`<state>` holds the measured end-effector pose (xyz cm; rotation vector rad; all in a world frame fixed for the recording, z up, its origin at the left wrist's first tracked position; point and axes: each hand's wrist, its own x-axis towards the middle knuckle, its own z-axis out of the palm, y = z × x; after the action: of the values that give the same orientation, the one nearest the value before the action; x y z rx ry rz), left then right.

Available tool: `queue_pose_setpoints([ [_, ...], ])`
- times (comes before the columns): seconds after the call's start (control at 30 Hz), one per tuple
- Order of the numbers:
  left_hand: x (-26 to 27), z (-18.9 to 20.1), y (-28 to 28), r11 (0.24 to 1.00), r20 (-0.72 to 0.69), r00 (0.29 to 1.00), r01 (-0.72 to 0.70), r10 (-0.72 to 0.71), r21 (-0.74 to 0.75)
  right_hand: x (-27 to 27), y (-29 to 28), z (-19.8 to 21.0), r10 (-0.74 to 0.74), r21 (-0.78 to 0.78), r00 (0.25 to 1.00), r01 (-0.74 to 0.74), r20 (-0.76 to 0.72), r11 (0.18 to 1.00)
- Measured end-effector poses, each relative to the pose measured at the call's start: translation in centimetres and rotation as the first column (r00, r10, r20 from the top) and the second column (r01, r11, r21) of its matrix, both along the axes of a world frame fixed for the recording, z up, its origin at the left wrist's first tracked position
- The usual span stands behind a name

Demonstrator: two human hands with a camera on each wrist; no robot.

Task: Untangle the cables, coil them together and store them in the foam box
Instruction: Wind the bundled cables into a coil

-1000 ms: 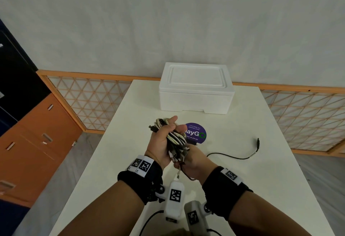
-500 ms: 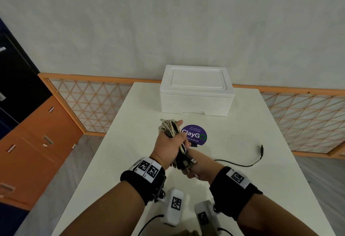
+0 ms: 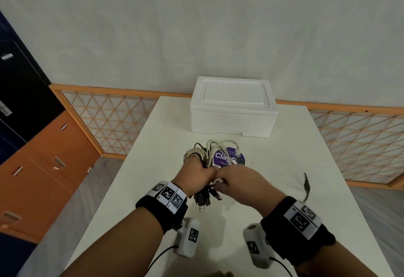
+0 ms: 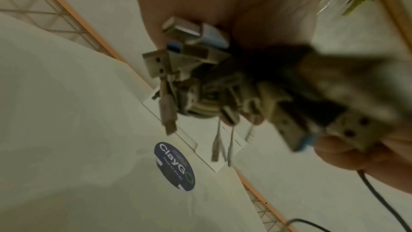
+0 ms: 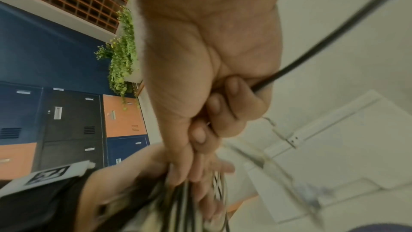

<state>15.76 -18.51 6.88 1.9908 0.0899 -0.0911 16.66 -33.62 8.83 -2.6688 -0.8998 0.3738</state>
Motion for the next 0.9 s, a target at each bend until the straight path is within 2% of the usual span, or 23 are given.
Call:
queue_pose_setpoints([
  [0.1, -0.3, -0.5, 0.2, 0.984, -0.098, 0.99, 0.087, -0.103, -0.157, 0.3, -1.2, 1.8, 0.021, 0.06, 0.999, -0.023, 0.039, 0.998],
  [0.17, -0.8, -0.5, 0.1, 0.937, -0.122, 0.974, 0.143, -0.19, -0.319, 0.6, -1.7, 2.5, 0.067, 0.112, 0.994, -0.077, 0.088, 0.991],
  [0.23, -1.2, -0.4, 0.0, 0.895, -0.123, 0.966, 0.158, -0.228, -0.418, 0.8, -1.9, 2.8, 0.125, 0.167, 0.976, -0.155, 0.18, 0.974],
  [0.3, -1.4, -0.5, 0.1, 0.867, -0.118, 0.955, 0.19, -0.272, -0.46, 1.3, -2.2, 2.8, 0.144, 0.232, 0.942, -0.22, 0.304, 0.948],
  [0.4, -1.6, -0.5, 0.2, 0.807, -0.085, 0.908, 0.318, -0.41, -0.497, 2.0, -2.2, 2.6, 0.162, 0.267, 0.881, -0.303, 0.445, 0.915],
  [0.47, -1.6, -0.2, 0.0, 0.794, -0.108, 0.883, 0.351, -0.458, -0.497, 2.4, -1.9, 2.4, 0.177, 0.284, 0.845, -0.356, 0.504, 0.89],
  [0.5, -1.6, 0.0, 0.0, 0.787, -0.11, 0.872, 0.367, -0.477, -0.496, 2.7, -1.6, 2.4, 0.158, 0.323, 0.85, -0.354, 0.502, 0.878],
  [0.57, -1.8, 0.3, 0.0, 0.765, -0.083, 0.856, 0.409, -0.511, -0.497, 3.4, -1.4, 2.1, 0.07, 0.466, 0.891, -0.3, 0.448, 0.833],
  [0.67, -2.2, 1.2, 0.5, 0.758, -0.017, 0.868, 0.423, -0.496, -0.497, 4.2, -1.6, 0.7, -0.045, 0.659, 0.967, -0.136, 0.251, 0.74],
  [0.8, -2.2, 2.3, 1.4, 0.717, 0.072, 0.87, 0.447, -0.489, -0.535, 4.5, -1.7, -1.8, -0.194, 0.696, 0.98, 0.165, -0.037, 0.699],
  [0.9, -2.5, 2.4, 1.3, 0.679, 0.098, 0.845, 0.486, -0.525, -0.549, 3.6, -0.7, -1.5, -0.104, 0.696, 0.949, 0.289, -0.296, 0.658],
])
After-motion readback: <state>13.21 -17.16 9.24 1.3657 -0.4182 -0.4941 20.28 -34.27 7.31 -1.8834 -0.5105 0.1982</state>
